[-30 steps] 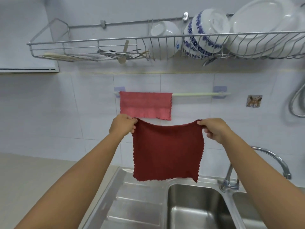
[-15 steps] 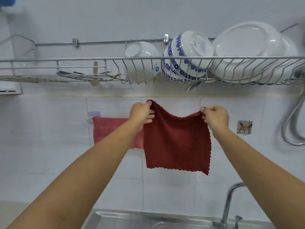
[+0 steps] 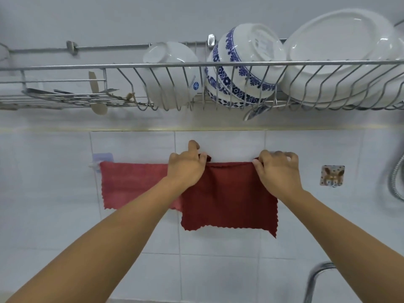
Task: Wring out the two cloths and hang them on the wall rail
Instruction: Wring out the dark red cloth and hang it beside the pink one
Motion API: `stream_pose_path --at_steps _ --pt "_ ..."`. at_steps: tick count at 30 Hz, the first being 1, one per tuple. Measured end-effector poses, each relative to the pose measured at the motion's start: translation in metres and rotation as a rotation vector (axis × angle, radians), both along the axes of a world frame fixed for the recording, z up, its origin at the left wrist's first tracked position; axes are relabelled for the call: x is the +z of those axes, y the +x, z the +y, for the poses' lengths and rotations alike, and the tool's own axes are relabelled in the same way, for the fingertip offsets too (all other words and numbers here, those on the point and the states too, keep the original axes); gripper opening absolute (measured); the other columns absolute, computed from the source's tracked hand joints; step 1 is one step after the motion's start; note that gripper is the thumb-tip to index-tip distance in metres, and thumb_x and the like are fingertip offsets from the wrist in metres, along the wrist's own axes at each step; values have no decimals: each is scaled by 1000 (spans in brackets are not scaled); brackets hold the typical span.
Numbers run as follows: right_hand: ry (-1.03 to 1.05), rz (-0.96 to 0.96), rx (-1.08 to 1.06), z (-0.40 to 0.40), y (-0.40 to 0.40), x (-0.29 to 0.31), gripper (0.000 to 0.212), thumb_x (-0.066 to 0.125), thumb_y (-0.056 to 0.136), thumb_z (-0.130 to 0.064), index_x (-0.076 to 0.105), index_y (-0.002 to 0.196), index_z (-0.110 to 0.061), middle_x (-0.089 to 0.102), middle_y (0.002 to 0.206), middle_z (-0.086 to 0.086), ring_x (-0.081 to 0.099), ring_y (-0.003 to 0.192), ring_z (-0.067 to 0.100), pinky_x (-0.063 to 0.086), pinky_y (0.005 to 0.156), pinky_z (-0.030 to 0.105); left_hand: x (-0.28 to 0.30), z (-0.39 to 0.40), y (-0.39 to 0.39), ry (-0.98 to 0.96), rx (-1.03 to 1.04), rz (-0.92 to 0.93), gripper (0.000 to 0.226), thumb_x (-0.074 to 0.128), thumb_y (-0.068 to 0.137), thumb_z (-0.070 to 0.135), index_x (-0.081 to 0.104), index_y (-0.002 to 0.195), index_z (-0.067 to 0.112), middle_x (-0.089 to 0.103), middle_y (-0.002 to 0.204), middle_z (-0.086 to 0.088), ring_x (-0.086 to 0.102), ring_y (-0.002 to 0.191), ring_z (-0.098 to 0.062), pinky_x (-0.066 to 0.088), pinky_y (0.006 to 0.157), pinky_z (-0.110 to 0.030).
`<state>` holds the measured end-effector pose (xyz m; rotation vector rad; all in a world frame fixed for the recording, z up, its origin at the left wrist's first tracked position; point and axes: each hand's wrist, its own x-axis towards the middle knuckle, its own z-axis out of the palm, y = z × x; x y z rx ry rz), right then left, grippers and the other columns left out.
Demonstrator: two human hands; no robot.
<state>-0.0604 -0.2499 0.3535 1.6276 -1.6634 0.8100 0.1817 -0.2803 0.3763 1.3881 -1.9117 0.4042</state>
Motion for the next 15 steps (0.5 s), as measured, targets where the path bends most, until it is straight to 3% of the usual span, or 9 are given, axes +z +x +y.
stream_pose_path --at_steps 3,9,15 --pt "7 27 -24 -2 4 -2 44 29 100 -44 64 96 -18 68 95 1 58 100 22 25 97 42 -8 4 3 -90 -78 18 30 31 97 35 34 119 14 54 76 5 52 64 -22 39 82 -37" --pt "87 55 -111 -1 18 2 52 23 99 -38 67 86 -14 68 86 5 58 94 26 34 90 47 -26 6 8 -108 27 -166 29 31 94 35 45 108 15 64 87 1 58 75 -20 38 88 -38" --pt "0 -20 -55 -8 14 -3 34 36 95 -36 59 87 -13 65 80 3 57 81 24 35 81 42 -26 6 6 -107 112 -200 45 22 93 52 43 112 17 61 72 1 60 72 -20 33 94 -44"
